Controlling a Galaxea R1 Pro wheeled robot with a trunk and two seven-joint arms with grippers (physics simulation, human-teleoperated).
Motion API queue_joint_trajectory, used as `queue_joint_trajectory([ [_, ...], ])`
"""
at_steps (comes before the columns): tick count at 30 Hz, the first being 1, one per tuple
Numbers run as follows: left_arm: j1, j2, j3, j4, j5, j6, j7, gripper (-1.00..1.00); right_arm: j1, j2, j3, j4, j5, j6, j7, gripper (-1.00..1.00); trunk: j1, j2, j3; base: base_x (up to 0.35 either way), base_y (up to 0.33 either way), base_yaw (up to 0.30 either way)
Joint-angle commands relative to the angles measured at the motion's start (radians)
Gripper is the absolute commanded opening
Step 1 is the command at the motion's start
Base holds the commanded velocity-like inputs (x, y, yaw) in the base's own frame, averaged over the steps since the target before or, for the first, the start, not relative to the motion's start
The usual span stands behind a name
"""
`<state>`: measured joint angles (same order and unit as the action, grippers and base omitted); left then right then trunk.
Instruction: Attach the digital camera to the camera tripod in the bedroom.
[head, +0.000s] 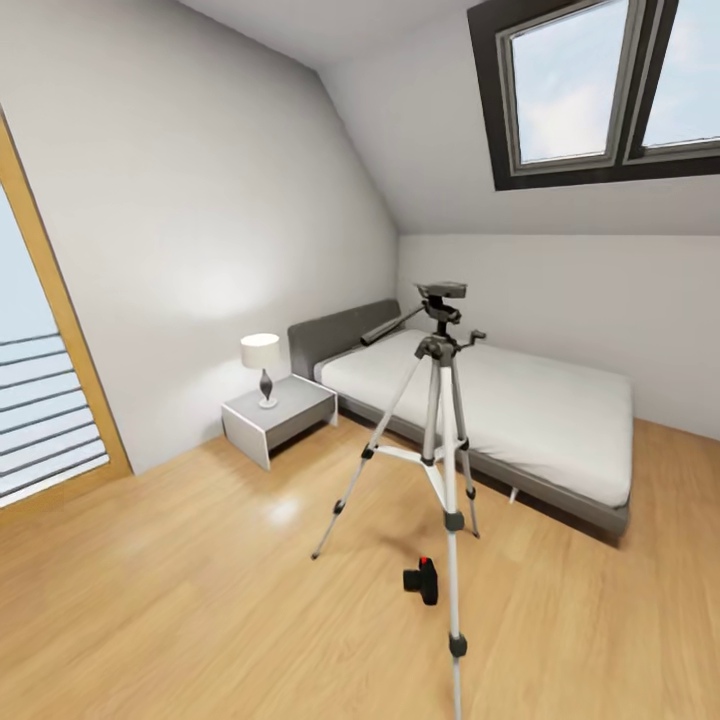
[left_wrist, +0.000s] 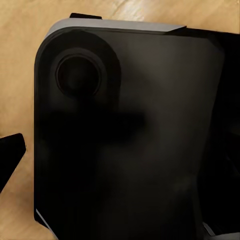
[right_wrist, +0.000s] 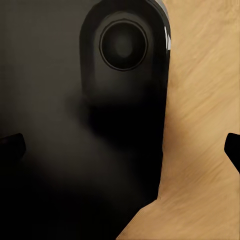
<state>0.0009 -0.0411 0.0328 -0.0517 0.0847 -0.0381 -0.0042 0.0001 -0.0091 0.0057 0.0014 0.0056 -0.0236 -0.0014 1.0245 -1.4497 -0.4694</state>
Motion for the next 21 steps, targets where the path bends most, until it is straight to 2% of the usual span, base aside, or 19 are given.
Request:
queue_joint_trajectory([
  [1, 0.000, 0.000, 0.002, 0.000, 0.009, -0.002, 0.000, 1.00, 0.000, 0.000, 0.000, 0.000, 0.001, -0.002, 0.000, 1.00, 0.001, 0.000, -0.001, 0.247, 0.145, 0.000],
  [7, 0.000, 0.000, 0.002, 0.000, 0.009, -0.002, 0.000, 1.00, 0.000, 0.000, 0.000, 0.000, 0.001, -0.002, 0.001, 1.00, 0.001, 0.000, -0.001, 0.125, 0.075, 0.000],
  [21, 0.000, -0.001, 0.002, -0.001, 0.009, -0.003, 0.000, 1.00, 0.000, 0.006, 0.000, 0.000, 0.002, -0.002, 0.006, 1.00, 0.001, 0.000, -0.001, 0.013, 0.008, 0.000],
])
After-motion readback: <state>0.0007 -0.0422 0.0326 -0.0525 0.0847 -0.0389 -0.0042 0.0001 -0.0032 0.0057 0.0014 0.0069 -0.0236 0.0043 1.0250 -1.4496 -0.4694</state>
